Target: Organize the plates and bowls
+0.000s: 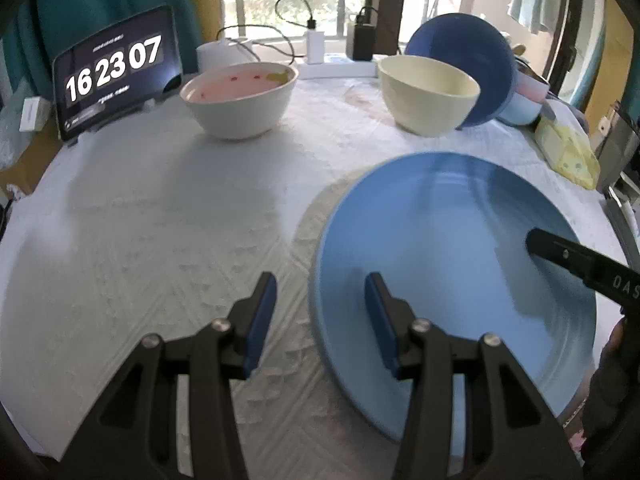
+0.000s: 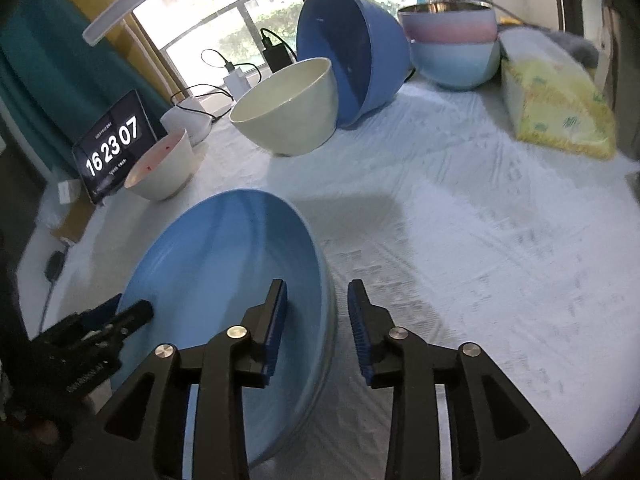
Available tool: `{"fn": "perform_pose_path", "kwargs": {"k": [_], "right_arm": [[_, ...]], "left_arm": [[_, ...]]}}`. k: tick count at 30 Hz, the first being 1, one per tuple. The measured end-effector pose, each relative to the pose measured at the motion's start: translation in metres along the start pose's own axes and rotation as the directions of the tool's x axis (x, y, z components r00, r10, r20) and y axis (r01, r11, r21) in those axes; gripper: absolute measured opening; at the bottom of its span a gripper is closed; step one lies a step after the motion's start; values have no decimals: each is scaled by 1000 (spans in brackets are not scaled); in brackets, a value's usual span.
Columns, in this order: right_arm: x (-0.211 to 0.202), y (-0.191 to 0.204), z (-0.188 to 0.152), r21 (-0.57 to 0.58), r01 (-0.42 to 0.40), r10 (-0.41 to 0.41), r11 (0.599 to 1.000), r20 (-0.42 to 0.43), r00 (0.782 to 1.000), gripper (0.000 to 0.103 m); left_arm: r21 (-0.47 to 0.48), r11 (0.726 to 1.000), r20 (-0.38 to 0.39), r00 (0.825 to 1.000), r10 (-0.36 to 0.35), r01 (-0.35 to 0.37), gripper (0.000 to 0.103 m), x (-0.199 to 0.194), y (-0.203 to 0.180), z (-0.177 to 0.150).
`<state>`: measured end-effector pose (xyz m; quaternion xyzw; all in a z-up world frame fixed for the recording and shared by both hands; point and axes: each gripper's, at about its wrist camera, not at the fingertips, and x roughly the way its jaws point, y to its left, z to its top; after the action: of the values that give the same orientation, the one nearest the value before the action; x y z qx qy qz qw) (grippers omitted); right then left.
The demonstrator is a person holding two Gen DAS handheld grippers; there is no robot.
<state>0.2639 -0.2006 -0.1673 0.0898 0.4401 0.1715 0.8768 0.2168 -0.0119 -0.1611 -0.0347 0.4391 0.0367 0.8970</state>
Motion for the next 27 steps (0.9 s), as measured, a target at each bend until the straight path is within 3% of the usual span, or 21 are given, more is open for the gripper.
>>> {"fn": "perform_pose_path", "kwargs": {"k": [5, 11, 15, 27], "right_arm": [[3, 5, -2, -1, -12, 12, 1000, 8, 1000, 37], [5, 2, -3, 19, -29, 29, 999, 16, 999, 38], [7, 5, -4, 16, -31, 31, 999, 13, 999, 47], [5, 10, -3, 22, -11, 11, 1000, 12, 1000, 45]], "left_arm": [[-35, 999, 39, 999, -22, 23, 47, 1, 1, -4], [-58, 994, 33, 995, -95, 97, 43, 3, 3, -2], [-51, 994, 29, 995, -96, 97, 40, 2, 1, -1], [-62, 991, 5, 993, -118, 118, 37, -2, 10, -2]]}}
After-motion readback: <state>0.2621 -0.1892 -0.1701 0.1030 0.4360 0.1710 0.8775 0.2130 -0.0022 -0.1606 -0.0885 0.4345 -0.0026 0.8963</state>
